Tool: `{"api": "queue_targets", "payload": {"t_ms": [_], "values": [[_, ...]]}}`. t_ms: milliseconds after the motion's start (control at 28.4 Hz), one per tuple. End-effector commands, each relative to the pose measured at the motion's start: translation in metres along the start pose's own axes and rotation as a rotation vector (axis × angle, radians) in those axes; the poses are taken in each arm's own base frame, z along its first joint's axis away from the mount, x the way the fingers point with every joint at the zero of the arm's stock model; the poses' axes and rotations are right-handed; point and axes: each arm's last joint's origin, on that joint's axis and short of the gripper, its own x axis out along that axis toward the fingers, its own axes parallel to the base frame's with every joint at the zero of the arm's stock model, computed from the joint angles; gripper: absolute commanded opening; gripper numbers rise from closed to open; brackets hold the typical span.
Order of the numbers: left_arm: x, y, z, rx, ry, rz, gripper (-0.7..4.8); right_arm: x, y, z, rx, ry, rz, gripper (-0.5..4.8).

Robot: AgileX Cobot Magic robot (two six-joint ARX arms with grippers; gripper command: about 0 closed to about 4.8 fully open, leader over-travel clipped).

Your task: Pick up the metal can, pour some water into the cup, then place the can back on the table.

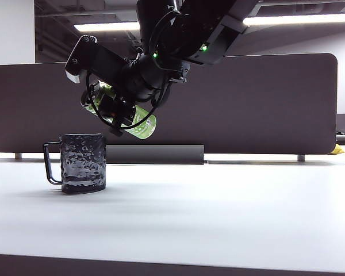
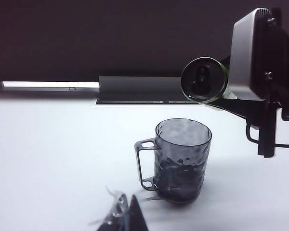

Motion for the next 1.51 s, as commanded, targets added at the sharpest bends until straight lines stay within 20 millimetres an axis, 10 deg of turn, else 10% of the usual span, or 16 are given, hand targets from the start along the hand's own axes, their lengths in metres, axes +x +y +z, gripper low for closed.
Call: {"api": "queue_targets", "payload": {"t_ms": [35, 1513], "values": [[0.0000, 0.0000, 0.0015, -0.002, -0.013, 0.000, -0.05, -0.0018, -0.0107, 0.0069, -0.041, -0.039, -0.061, 1.84], [0.0000, 0.0000, 0.0015, -0.002, -0.013, 0.000, -0.05, 0.0035, -0.0051, 0.0021, -0.150, -0.041, -0.074, 1.84]]}}
